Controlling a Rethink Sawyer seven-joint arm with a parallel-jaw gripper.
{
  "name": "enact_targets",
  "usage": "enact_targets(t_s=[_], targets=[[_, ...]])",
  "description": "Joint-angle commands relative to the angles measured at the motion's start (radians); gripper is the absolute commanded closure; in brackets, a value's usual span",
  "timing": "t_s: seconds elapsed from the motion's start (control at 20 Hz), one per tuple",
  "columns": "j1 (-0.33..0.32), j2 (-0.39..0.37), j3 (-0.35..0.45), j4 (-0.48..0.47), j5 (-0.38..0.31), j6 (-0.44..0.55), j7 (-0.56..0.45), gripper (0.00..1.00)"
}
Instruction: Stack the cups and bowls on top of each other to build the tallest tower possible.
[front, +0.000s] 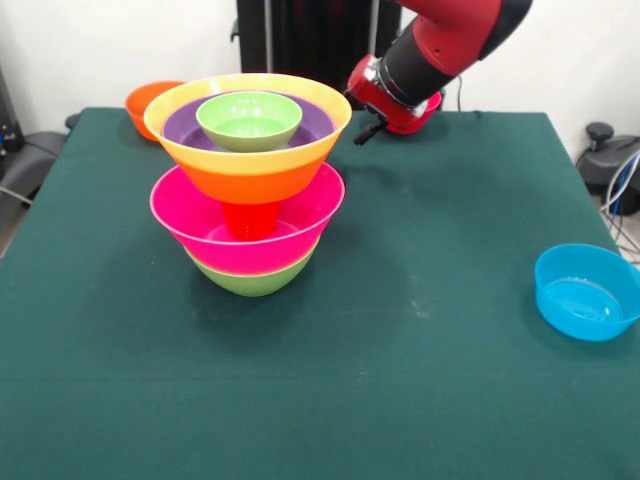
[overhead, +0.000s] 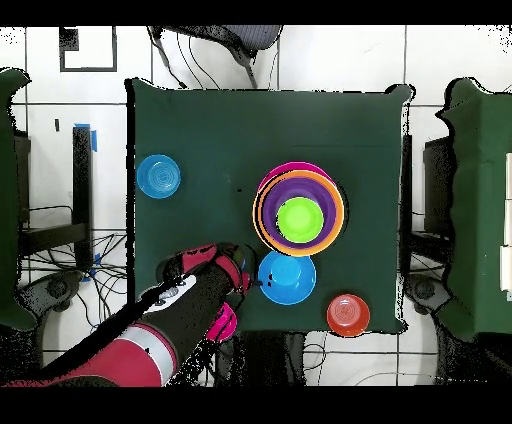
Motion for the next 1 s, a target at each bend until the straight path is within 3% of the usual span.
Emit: enact_targets(t_s=[0.05,1.0], targets=[[0.014,0.006,0.089,0.013,0.061,-0.060,0.209,0.00],[-0.005,0.018,0.080,0.000,0.018,-0.105,0.162,0.00]])
